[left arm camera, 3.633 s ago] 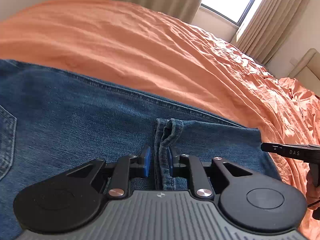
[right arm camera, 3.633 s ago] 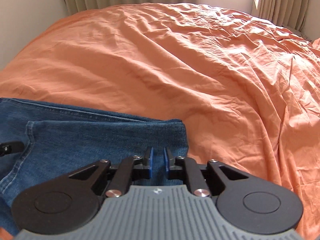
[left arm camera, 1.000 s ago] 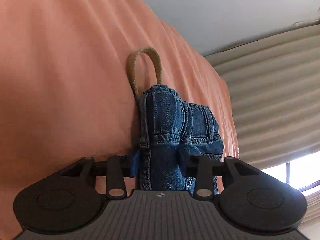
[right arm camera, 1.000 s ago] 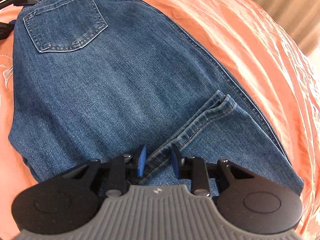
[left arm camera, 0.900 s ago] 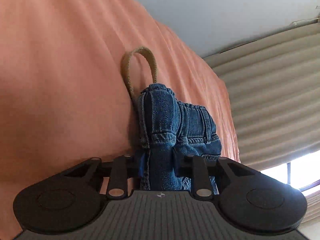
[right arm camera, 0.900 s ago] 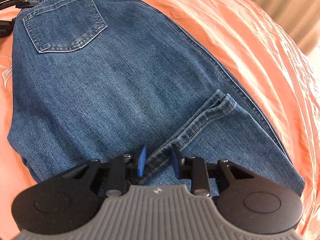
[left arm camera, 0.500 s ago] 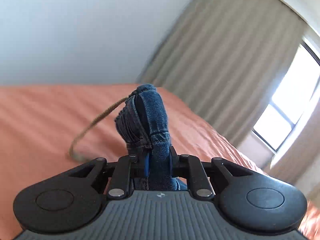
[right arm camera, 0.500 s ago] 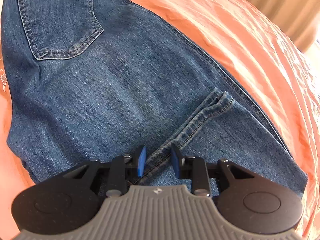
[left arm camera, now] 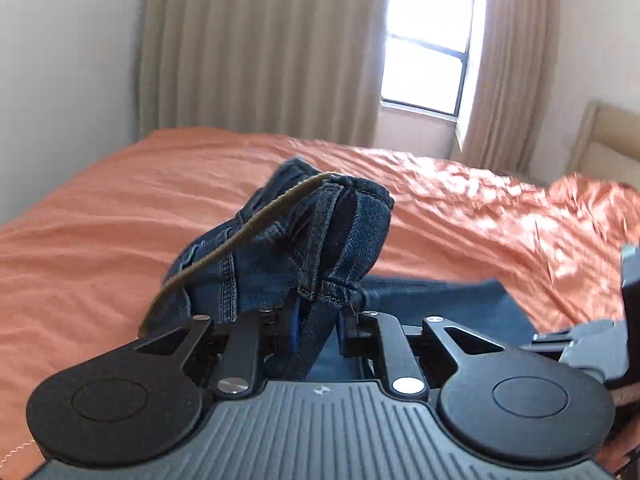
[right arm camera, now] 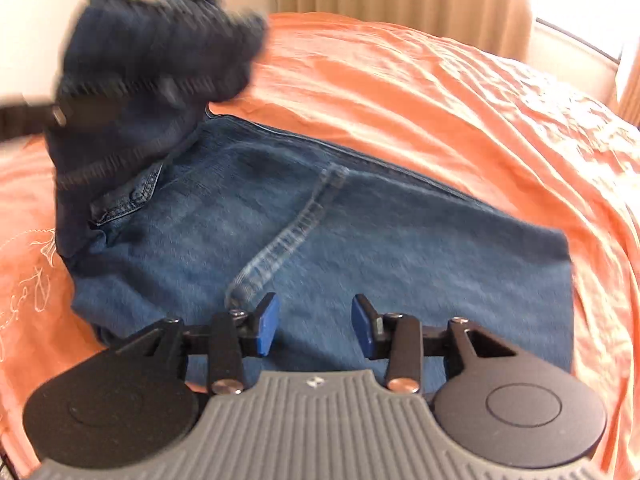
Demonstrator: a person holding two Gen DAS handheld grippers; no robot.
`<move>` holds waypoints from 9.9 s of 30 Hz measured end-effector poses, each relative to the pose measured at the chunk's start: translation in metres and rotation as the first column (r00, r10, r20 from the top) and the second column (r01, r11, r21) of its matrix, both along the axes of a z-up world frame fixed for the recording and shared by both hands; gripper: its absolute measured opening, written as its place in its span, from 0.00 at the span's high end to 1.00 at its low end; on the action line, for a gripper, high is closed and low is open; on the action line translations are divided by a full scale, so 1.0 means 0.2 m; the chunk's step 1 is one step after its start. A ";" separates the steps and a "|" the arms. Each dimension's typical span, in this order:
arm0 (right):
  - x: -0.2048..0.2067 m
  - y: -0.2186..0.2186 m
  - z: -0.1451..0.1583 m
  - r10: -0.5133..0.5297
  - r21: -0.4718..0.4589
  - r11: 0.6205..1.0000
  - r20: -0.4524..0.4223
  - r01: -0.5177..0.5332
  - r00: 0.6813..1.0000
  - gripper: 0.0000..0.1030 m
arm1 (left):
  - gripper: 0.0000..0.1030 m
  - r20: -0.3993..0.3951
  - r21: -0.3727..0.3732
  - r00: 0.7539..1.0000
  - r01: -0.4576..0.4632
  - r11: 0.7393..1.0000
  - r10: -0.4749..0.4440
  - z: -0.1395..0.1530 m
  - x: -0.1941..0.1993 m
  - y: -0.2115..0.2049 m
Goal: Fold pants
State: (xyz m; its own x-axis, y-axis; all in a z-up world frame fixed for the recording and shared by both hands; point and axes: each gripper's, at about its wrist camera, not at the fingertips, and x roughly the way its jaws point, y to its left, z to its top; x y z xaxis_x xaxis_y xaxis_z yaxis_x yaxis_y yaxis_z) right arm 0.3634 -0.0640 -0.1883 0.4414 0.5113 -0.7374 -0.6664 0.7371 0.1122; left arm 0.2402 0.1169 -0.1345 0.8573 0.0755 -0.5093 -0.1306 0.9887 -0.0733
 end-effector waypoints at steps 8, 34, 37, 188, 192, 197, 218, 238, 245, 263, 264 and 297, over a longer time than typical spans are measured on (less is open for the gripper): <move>-0.07 -0.26 -0.11 -0.062 0.064 0.996 -0.097 0.068 0.993 0.63 | 0.80 -0.263 0.043 0.960 0.111 0.993 -0.096 -0.25 0.09 -0.19; 0.42 -0.11 -0.15 -0.035 0.403 0.868 -0.533 0.290 0.845 0.24 | 0.35 -0.211 -0.289 0.977 -0.048 0.956 -0.015 0.02 0.11 0.49; 0.55 -0.04 -0.25 -0.043 0.383 0.861 -0.602 0.335 0.798 0.24 | 0.37 -0.212 -0.312 0.977 -0.094 0.945 0.027 -0.02 0.14 0.60; 0.18 -1.33 -0.42 -0.405 0.461 0.571 -0.562 0.679 0.721 0.42 | 0.60 -0.487 0.197 0.863 0.258 0.946 -0.134 -0.17 -0.28 -0.06; 0.22 -1.42 -0.44 -0.331 0.527 0.514 -0.606 0.677 0.724 0.31 | 0.44 -0.383 0.001 0.918 0.113 0.994 -0.104 -0.05 -0.20 0.11; 0.31 -1.40 -0.42 -0.282 0.547 0.546 -0.593 0.634 0.754 0.32 | 0.37 -0.331 -0.260 0.943 -0.093 0.961 0.001 -0.08 -0.02 0.35; 0.96 -1.01 -0.63 -0.031 0.497 0.738 -0.651 0.457 0.758 0.53 | 0.75 -0.291 -0.606 0.951 -0.100 0.789 -0.103 -0.54 0.44 0.66; 0.59 -0.75 0.29 -0.135 0.400 0.865 -0.397 0.304 0.908 0.83 | 0.95 -0.178 -0.409 0.982 -0.017 0.913 -0.062 0.03 0.28 0.56; 0.41 -0.37 0.49 -0.066 0.445 0.864 -0.368 0.238 0.927 0.83 | 0.95 -0.166 -0.272 0.986 -0.024 0.962 -0.022 0.37 0.10 0.83; 0.33 0.87 0.09 0.124 0.477 0.866 -0.498 0.151 0.858 0.83 | 0.95 -0.283 -0.076 0.941 -0.213 0.974 0.184 0.30 -0.09 1.69; 0.33 0.90 0.04 0.125 0.466 0.872 -0.509 0.151 0.852 0.83 | 0.95 -0.295 -0.084 0.937 -0.219 0.972 0.186 0.24 -0.08 1.72; -0.18 1.10 0.00 0.145 0.088 0.986 0.001 -0.145 0.989 0.65 | 0.83 -0.350 -0.081 0.926 -0.178 0.981 0.140 -0.13 -0.51 1.70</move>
